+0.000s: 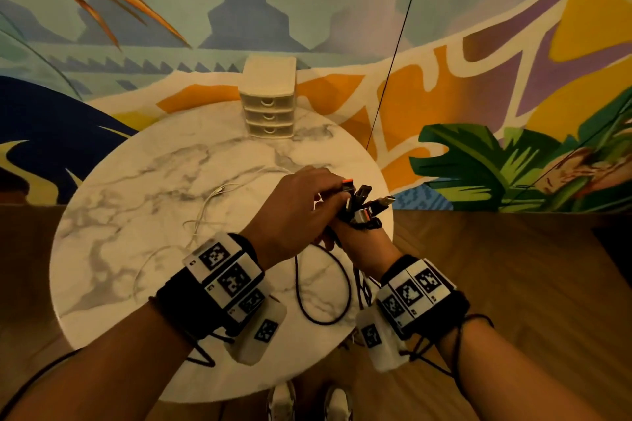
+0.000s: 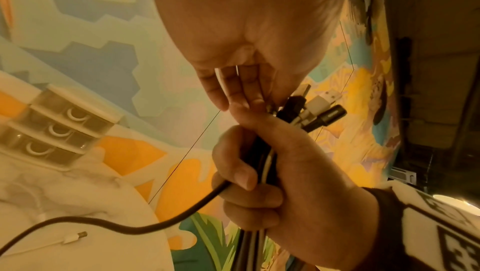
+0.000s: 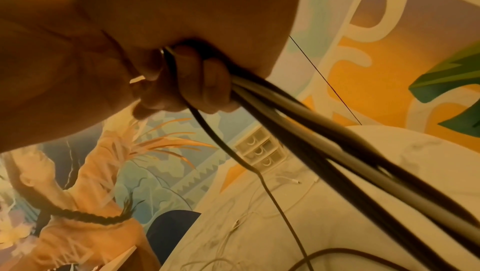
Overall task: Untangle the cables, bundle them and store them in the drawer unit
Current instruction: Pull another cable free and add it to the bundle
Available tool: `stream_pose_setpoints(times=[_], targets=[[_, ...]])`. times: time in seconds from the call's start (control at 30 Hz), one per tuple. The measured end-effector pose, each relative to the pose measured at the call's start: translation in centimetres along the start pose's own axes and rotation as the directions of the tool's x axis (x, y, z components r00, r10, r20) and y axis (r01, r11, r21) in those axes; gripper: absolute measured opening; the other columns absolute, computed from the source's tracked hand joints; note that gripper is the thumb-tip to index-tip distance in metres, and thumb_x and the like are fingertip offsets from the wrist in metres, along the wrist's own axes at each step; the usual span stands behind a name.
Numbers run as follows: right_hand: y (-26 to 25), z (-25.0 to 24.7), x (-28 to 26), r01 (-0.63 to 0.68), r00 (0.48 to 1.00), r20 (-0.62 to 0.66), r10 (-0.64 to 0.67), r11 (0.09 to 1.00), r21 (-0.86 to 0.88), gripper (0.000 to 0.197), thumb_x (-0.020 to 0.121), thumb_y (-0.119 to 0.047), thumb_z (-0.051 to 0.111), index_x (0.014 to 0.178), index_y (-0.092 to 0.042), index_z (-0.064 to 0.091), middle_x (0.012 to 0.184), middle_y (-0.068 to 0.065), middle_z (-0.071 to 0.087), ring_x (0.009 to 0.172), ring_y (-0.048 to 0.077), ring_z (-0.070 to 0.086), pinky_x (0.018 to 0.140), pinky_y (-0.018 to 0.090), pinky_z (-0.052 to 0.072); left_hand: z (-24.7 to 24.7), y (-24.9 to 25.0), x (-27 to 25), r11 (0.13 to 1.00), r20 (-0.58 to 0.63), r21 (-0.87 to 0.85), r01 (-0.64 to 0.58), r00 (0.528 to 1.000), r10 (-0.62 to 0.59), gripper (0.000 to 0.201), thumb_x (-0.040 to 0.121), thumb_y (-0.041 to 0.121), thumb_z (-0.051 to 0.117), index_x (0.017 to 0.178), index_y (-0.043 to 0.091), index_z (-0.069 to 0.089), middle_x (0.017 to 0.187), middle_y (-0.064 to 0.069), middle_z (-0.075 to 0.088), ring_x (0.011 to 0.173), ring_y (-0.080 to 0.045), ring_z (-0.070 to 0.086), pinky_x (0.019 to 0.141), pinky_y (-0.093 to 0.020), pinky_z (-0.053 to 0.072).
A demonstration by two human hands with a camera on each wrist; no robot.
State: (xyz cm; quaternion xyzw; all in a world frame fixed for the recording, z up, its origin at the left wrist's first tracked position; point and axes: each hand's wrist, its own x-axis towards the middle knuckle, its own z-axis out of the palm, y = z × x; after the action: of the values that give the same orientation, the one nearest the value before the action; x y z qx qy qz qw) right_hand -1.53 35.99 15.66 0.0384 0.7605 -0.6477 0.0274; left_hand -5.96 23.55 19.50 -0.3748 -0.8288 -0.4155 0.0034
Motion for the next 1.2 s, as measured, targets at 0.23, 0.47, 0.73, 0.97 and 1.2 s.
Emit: stream_pose_setpoints(times=[0.23,0.47,0.73,0.97,1.2], targets=[[0.6,-1.6,0.6,-0.019,0.989,-0.149,0.014,0.999,-0.029,0.058,0.096,-0.04,0.042,0.046,-0.018,0.06,0.073,0.009,0.069,0.055,0.006,0.049,0.062,0.022,0.034,1.4,-4.8,0.1,0.937,-0.171,-0.285,0.205,0.95,-0.26,0.024,0.086,0.012,0.049,0.101,0.02,0.065,0.089,0.011,0.057,0.083,-0.01,0.055,0.076,-0.018,0.042],[-0.2,-3.7,-0.8,0.009,0.97,-0.226,0.095,0.907,0.421,0.047,0.099,-0.019,0.034,0.058,-0.002,0.05,0.048,0.009,0.054,0.047,0.024,0.054,0.07,0.037,0.057,8.0,-16.2,-6.0,0.745,0.281,0.376,0.551,0.698,-0.658,0.045,0.088,0.022,0.059,0.129,0.012,0.045,0.129,-0.01,0.042,0.115,-0.029,0.05,0.095,-0.034,0.04],[0.3,-5.1,-2.0,-0.017,0.963,-0.221,0.157,0.847,0.531,0.048,0.098,-0.026,0.031,0.053,-0.012,0.038,0.037,-0.001,0.029,0.033,0.013,0.025,0.043,0.028,0.044,12.3,-15.7,-3.9,0.622,0.44,-0.059,0.781,0.58,-0.686,0.022,0.092,0.02,0.057,0.112,0.015,0.05,0.099,-0.003,0.054,0.057,-0.019,0.055,0.05,-0.027,0.046],[1.8,-7.6,-2.8,-0.096,0.856,-0.445,0.263,0.927,0.364,0.047,0.098,-0.033,0.04,0.055,-0.016,0.032,0.038,-0.008,0.032,0.034,0.007,0.027,0.04,0.021,0.022,9.3,-19.0,-5.9,0.481,0.319,0.106,0.87,0.429,-0.845,0.035,0.095,0.029,0.05,0.091,-0.002,0.066,0.068,-0.012,0.067,0.063,-0.026,0.065,0.065,-0.037,0.052],[2.5,-3.8,-2.5,-0.246,0.942,-0.256,0.218,0.965,-0.086,0.05,0.097,-0.042,0.041,0.066,-0.009,0.062,0.044,-0.011,0.053,0.048,0.005,0.042,0.056,0.024,0.032,4.4,-6.6,1.1,0.77,0.029,0.495,0.403,0.878,-0.479,0.042,0.098,0.042,0.033,0.094,0.014,0.063,0.093,-0.011,0.066,0.087,-0.034,0.06,0.07,-0.038,0.045]])
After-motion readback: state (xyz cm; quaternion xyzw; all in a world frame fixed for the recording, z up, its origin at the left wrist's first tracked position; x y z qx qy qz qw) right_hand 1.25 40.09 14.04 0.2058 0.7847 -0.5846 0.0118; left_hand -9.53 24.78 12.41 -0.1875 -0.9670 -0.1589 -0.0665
